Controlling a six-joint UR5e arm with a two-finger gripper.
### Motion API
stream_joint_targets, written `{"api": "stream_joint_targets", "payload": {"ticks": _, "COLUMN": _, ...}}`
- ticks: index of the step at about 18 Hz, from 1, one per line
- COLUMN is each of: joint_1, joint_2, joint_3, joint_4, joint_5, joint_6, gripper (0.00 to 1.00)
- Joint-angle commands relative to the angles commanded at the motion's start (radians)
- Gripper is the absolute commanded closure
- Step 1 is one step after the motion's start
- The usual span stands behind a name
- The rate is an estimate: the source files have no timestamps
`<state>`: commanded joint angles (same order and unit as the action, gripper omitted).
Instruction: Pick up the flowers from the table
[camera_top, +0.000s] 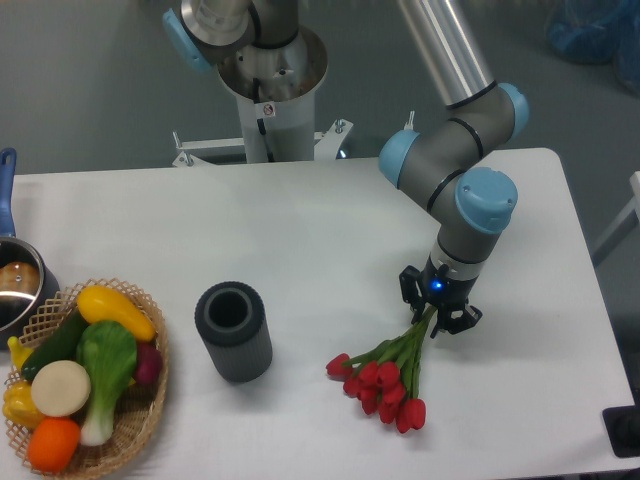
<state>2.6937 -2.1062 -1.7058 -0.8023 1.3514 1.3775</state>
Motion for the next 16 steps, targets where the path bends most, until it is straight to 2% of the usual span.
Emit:
{"api": "stream_joint_targets", "payload": {"ticks": 5, "joint_1": 0.0, "joint_2": 0.002, "joint_3": 0.002, "joint_4": 0.0, "joint_5": 0.0, "joint_6": -0.002, "gripper": 0.88}}
{"api": "stream_joint_targets", "payload": {"ticks": 11, "joint_1": 0.0, "joint_2": 0.018, "joint_3": 0.017, "joint_4": -0.002, "joint_5": -0.005, "joint_6": 0.0, "gripper": 0.87}}
{"api": "stream_joint_targets", "payload": {"ticks": 16, "joint_1": 0.003, "joint_2": 0.101, "joint_3": 0.04, "joint_4": -0.014, "joint_5": -0.061, "joint_6": -0.002, "gripper": 0.87}}
